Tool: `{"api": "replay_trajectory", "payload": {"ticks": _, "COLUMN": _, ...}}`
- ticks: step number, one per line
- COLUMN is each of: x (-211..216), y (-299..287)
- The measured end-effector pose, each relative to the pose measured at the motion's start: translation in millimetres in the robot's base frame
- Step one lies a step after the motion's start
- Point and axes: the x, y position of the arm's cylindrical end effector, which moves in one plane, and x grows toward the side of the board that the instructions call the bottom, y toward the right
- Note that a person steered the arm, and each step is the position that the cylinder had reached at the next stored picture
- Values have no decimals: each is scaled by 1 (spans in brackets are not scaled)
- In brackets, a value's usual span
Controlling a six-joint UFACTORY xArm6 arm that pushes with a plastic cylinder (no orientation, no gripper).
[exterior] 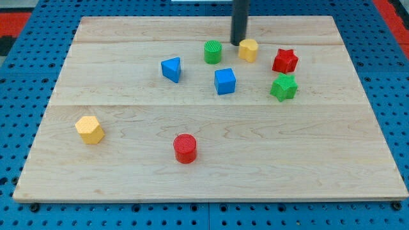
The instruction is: Move the yellow hexagon to the top of the red circle
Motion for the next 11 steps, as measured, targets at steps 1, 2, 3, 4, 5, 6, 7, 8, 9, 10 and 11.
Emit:
{"api": "replay_trajectory", "payload": {"ticks": 1, "x": -4, "y": 7}}
{"api": "replay_trajectory", "payload": {"ticks": 2, "x": -58, "y": -9}}
{"api": "replay_trajectory", "payload": {"ticks": 3, "x": -80, "y": -92}}
{"api": "replay_trajectory", "payload": {"ticks": 4, "x": -59, "y": -200}}
{"api": "replay_trajectory", "payload": {"ticks": 5, "x": 38, "y": -262}}
{"api": "replay_trajectory", "payload": {"ticks": 6, "x": 121, "y": -291}}
{"api": "replay_trajectory", "payload": {"ticks": 7, "x": 167, "y": -355}}
{"api": "replay_trajectory", "payload": {"ticks": 8, "x": 223, "y": -386}}
{"api": "replay_trajectory", "payload": {"ticks": 9, "x": 229, "y": -297}}
{"api": "replay_trajectory", "payload": {"ticks": 10, "x": 228, "y": -231}}
{"api": "replay_trajectory", "payload": {"ticks": 11, "x": 240, "y": -199}}
